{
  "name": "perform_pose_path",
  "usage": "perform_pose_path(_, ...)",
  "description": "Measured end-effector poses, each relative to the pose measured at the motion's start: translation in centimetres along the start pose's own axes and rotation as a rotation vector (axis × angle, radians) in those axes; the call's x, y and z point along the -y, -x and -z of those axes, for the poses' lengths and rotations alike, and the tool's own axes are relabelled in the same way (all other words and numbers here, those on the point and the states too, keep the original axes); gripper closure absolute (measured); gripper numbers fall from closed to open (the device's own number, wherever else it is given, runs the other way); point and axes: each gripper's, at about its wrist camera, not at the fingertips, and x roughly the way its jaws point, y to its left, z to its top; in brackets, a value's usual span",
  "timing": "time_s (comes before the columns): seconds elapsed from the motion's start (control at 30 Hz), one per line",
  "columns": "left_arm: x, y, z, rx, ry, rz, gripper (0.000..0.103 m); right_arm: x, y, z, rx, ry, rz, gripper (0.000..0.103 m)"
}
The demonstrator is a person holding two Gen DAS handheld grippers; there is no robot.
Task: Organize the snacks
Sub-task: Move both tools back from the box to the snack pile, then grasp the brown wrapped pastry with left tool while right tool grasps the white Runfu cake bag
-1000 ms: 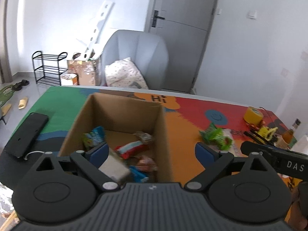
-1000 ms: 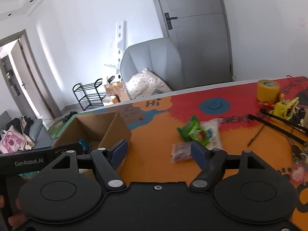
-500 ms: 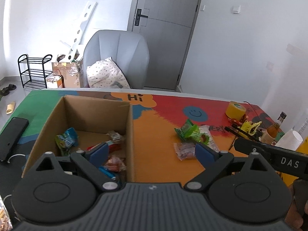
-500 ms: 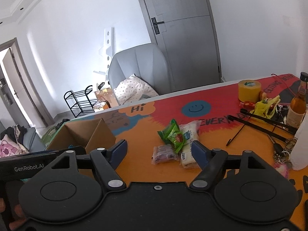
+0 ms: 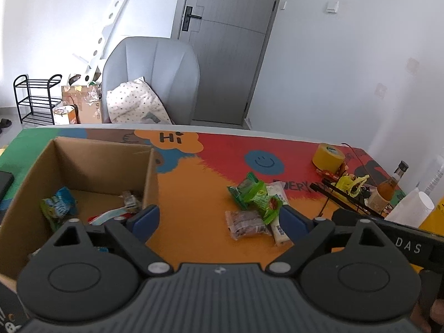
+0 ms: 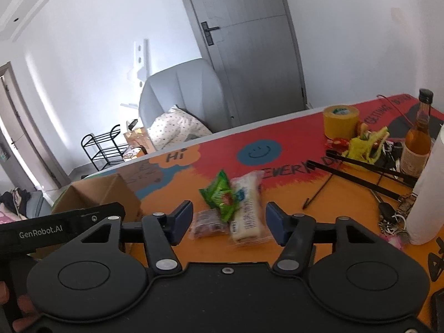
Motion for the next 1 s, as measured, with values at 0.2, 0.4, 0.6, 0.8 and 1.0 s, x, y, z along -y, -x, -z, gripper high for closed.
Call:
perform_pose_path(0.2,0.9,-2.4,0.0,-0.027,0.002,-0.002,0.016,1.5,-1.8,0.1,-0.02,-0.026,0.005,0.049)
perform_pose_path(0.4,1.7,-5.1,0.1,-0.065,0.006,-0.002,0.027,2.6,-4.0,0.3,-0.046,-0.039,0.013,0.051)
perform_pose_path(0.6,2.2,-8.1,0.5,-0.115,0.012,-0.009,0.034,3.6,-6.4,0.5,-0.077,-0.066,0.001,0.053)
perform_pose_path(0.8,2.6,-10.6,0.9,-0.152,0.016,-0.014,0.035,4.2,-8.7,1.0,-0.112,-0.077,-0.019,0.056)
perform_pose_path(1.0,3.1,-12.6,1.3,-0.183,0.007,-0.019,0.035,5.1,-10.3,1.7,-0.151,-0.109,-0.053,0.075)
